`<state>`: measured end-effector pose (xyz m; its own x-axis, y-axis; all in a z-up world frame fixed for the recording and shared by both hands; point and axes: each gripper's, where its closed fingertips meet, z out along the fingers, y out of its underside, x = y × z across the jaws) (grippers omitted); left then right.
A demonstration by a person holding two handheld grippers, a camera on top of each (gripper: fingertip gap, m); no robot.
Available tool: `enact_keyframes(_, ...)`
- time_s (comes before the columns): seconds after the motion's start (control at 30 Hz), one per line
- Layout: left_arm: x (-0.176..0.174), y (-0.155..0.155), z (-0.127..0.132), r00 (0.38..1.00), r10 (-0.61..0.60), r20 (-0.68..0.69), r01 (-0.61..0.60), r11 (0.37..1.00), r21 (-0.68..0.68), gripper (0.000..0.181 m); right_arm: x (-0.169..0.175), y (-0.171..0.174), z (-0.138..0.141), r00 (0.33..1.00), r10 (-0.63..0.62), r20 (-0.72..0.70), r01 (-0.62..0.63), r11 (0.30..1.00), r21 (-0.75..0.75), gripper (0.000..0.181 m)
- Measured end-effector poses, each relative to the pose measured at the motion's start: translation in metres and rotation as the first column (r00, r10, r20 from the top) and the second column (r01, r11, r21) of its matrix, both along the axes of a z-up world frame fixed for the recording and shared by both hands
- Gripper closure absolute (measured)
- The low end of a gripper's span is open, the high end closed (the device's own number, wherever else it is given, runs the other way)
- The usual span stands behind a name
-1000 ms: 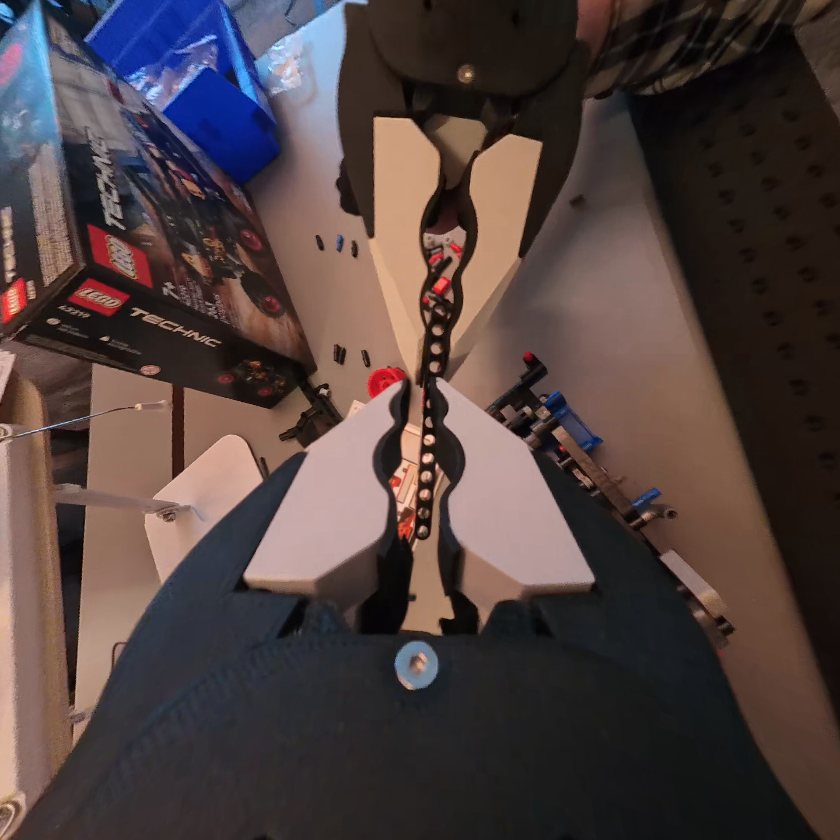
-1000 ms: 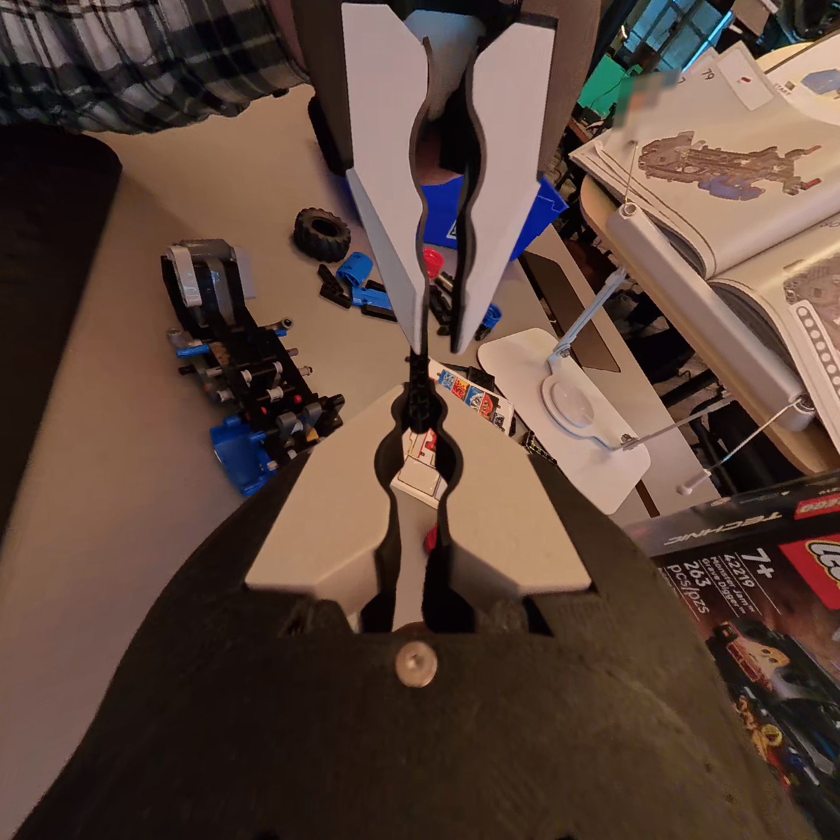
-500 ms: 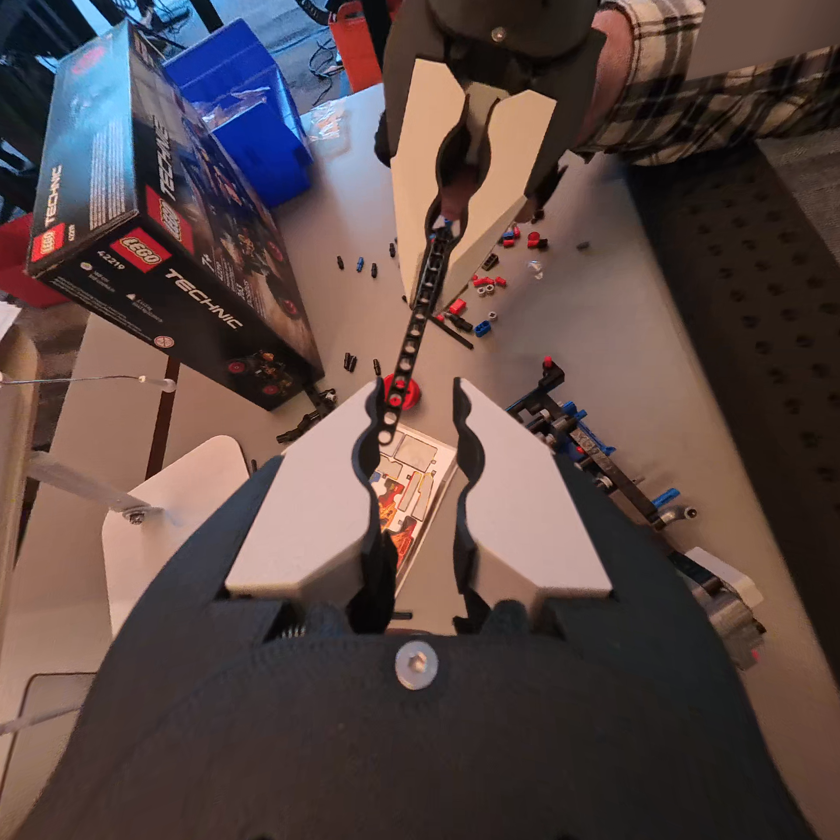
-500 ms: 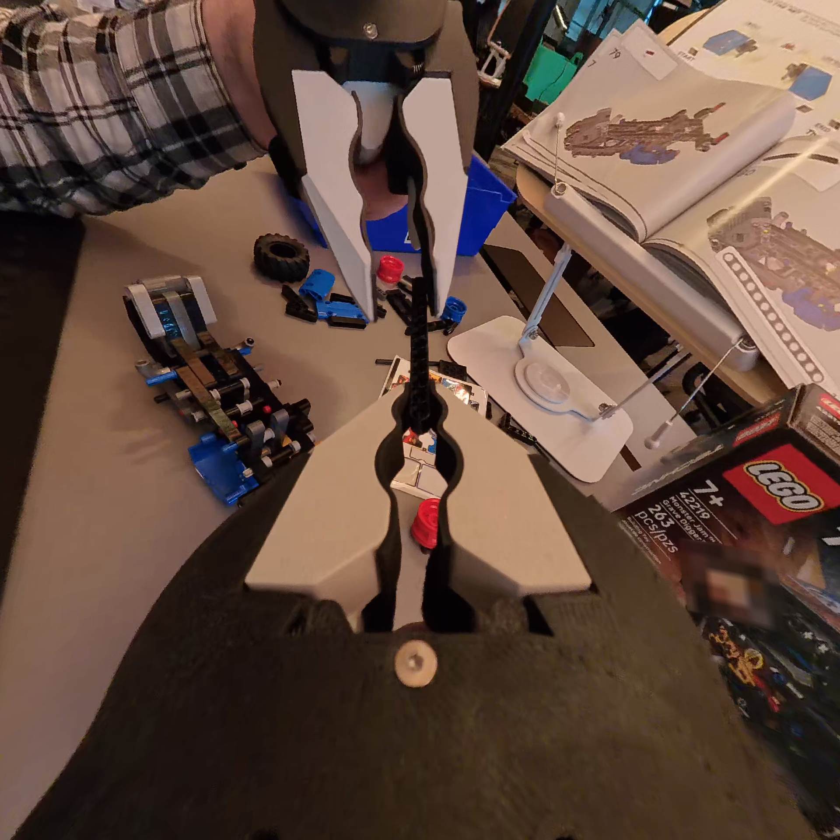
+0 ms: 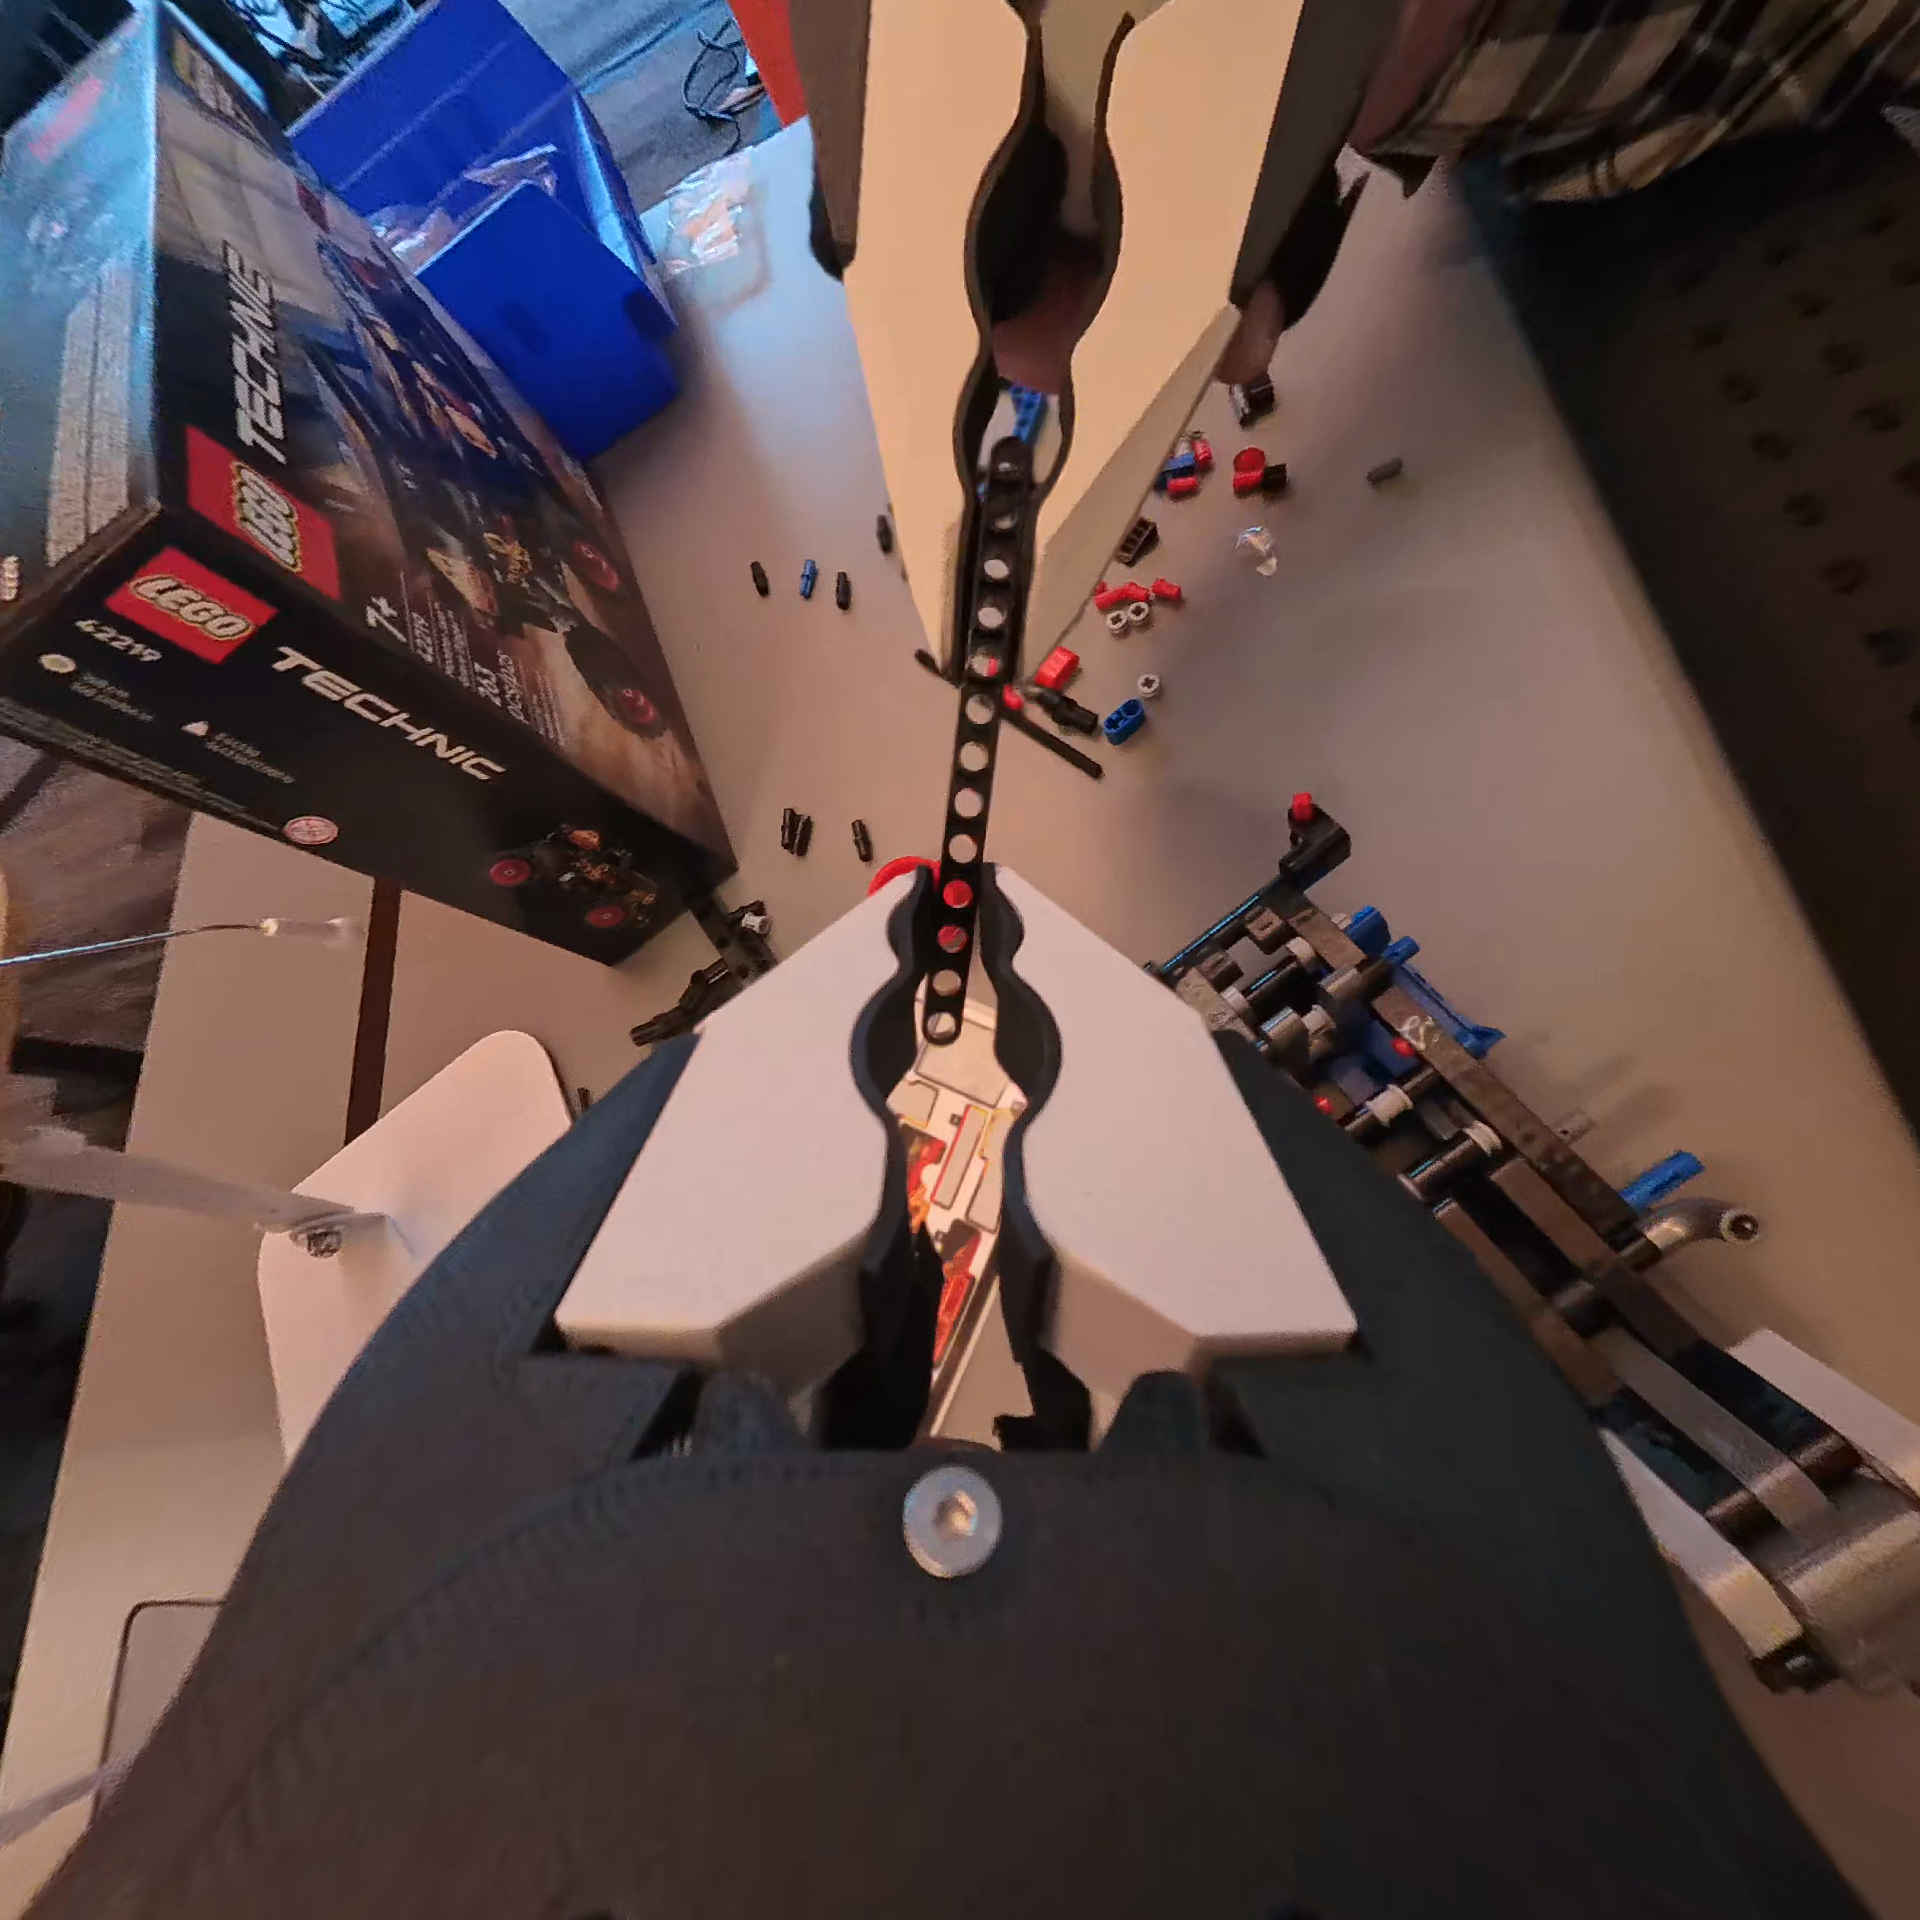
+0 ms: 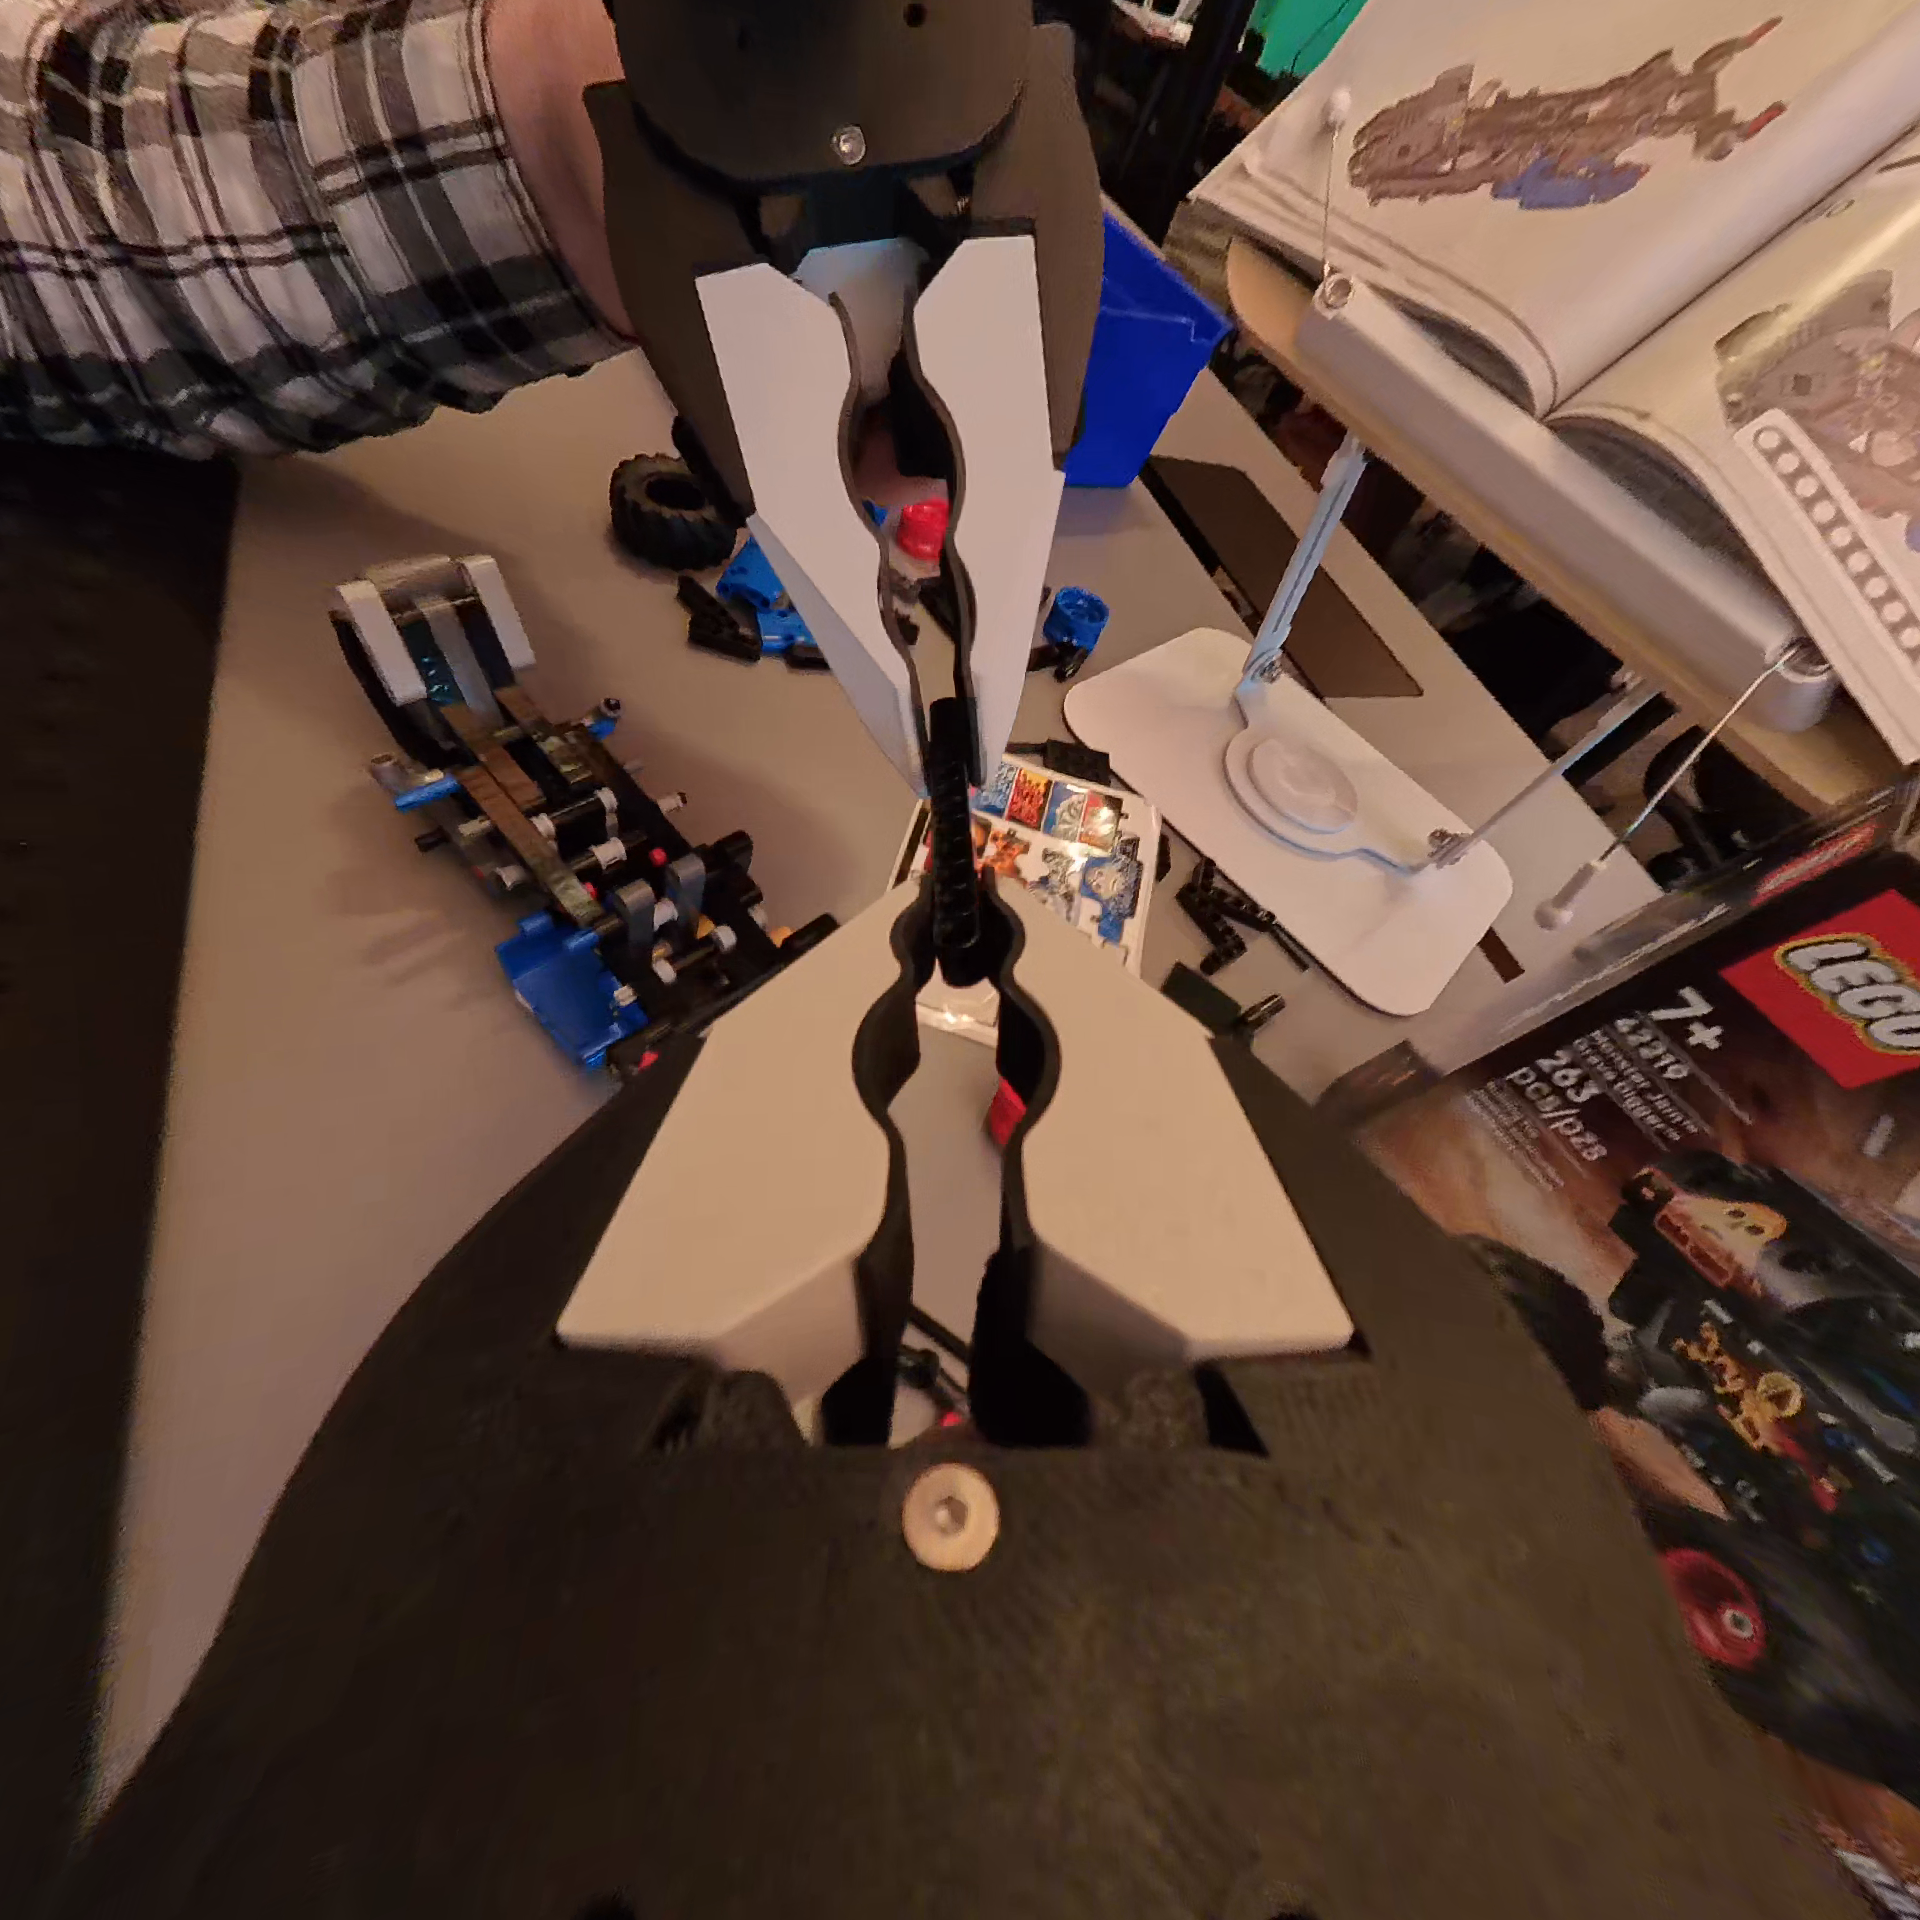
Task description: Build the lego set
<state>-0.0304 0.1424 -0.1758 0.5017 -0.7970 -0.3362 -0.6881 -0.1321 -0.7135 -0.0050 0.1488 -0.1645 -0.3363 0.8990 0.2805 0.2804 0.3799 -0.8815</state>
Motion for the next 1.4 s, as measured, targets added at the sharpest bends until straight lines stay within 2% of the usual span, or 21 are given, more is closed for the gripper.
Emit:
enact_keyframes(0.2,0.014,0.0,-0.021,1.0,-0.023,0.002,0.023,0.996,-0.084,0.173,0.016,-0.001,-0.02,0.994,-0.058,0.092,0.061,0.998,-0.025,0.177)
enact_keyframes(0.33,0.008,0.005,-0.042,0.999,0.029,-0.034,-0.034,0.985,-0.169,0.145,0.032,0.006,-0.037,0.976,-0.16,0.144,0.169,0.984,-0.053,0.177)
enact_keyframes(0.5,-0.002,-0.004,-0.055,0.998,0.051,-0.045,-0.062,0.962,-0.267,0.151,0.053,0.013,-0.061,0.93,-0.298,0.215,0.314,0.948,-0.042,0.177)
enact_keyframes(0.63,0.002,-0.012,-0.065,0.998,0.04,-0.044,-0.053,0.938,-0.342,0.16,0.06,-0.001,-0.079,0.902,-0.323,0.286,0.358,0.931,-0.077,0.176)
enact_keyframes(0.73,0.004,-0.019,-0.069,0.999,0.031,-0.03,-0.04,0.923,-0.381,0.16,0.064,-0.01,-0.098,0.87,-0.35,0.346,0.377,0.926,-0.011,0.176)
enact_keyframes(0.87,0.003,-0.022,-0.074,0.999,0.03,0.016,-0.021,0.907,-0.42,0.159,0.068,-0.026,-0.113,0.859,-0.308,0.409,0.34,0.94,-0.006,0.176)
enact_keyframes(1.07,0.01,-0.022,-0.071,0.978,0.041,0.204,0.063,0.877,-0.476,0.162,0.074,-0.026,-0.097,0.88,-0.254,0.402,0.287,0.958,-0.024,0.157)
enact_keyframes(1.17,0.012,-0.023,-0.074,0.968,0.036,0.248,0.094,0.866,-0.492,0.163,0.053,-0.022,-0.064,0.942,-0.201,0.27,0.231,0.969,-0.086,0.171)
enact_keyframes(1.23,0.013,-0.023,-0.077,0.964,0.036,0.263,0.104,0.86,-0.499,0.163,0.032,-0.017,-0.053,0.96,-0.17,0.221,0.195,0.976,-0.098,0.177)
enact_keyframes(1.4,0.02,-0.022,-0.076,0.944,0.024,0.328,0.14,0.873,-0.467,0.164,-0.013,-0.017,-0.066,0.962,-0.054,0.268,0.089,0.989,-0.12,0.177)
